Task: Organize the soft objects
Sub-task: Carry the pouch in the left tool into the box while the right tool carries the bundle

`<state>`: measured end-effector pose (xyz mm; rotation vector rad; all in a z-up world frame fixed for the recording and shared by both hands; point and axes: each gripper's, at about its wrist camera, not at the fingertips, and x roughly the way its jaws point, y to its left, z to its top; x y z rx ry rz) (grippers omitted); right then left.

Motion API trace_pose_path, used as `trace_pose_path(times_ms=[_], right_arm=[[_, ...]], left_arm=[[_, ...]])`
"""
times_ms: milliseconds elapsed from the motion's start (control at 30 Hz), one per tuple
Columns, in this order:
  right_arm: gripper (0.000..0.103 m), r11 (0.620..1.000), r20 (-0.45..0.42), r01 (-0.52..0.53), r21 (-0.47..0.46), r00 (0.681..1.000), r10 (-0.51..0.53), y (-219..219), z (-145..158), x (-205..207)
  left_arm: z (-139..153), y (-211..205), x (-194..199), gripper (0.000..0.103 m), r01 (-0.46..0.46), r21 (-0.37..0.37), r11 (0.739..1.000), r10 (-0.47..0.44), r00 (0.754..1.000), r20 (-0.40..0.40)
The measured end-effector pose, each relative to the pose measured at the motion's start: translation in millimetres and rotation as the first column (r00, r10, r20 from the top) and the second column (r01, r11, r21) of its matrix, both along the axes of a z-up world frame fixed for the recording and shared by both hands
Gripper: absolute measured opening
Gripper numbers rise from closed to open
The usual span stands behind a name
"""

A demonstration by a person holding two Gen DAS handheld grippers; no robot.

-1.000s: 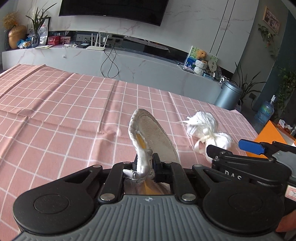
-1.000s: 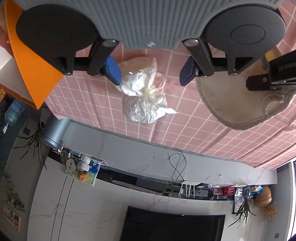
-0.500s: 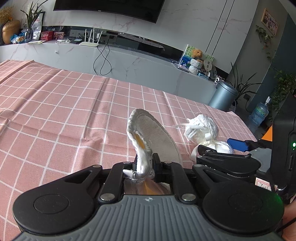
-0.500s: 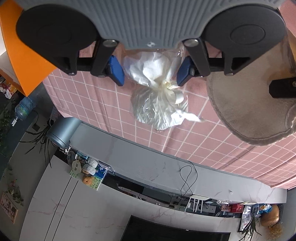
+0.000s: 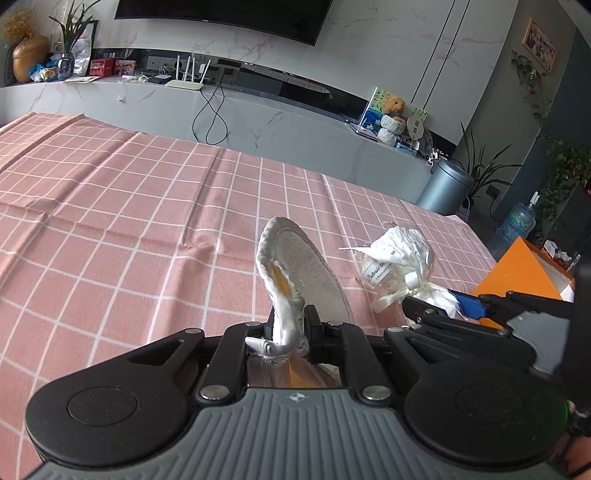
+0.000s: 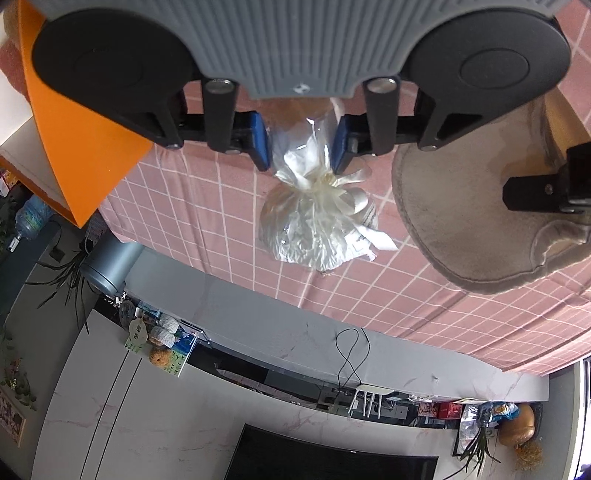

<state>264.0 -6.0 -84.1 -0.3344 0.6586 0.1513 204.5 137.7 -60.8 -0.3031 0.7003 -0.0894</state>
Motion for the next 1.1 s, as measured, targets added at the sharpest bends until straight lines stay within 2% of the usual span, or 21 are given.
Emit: trace_pose_path(times_ms=[200,400,733,967,1100], right_arm=[[0.035,0.997,0.015,-0.041,0.069,0.999,0.040,-18.7,26.2,-46.6],[0.035,0.988,0.072,-0.061,0.139,0.996,0.052,-43.9,59.7,-92.3],[0.036,0.969,0.148,-0.015,0.247,0.989,-0.023,-103.8,102.3,-146.1],[0.036,0.924,0.109,0.051,0.378,0.989,-0.100,-158.6,119.9,-161.5],[0.036,0.910,0.132,0.101,0.402,0.977,-0.166,-192.8,132.8,-172.1]], left_arm=[[14.2,-4.1,-31.7,0.012,-0.020,-0.008,1.000,0.020,1.000,0.011],[39.2,-23.4,-58.1,0.012,0.010,0.011,1.000,-0.011,0.998,0.060],[79.0,-70.1,-86.9,0.012,0.108,0.028,0.994,-0.111,0.980,0.164],[98.7,-99.4,-86.7,0.012,0.194,-0.004,0.981,-0.188,0.958,0.216],[107.2,-121.3,-81.0,0.012,0.243,-0.004,0.970,-0.235,0.942,0.241]])
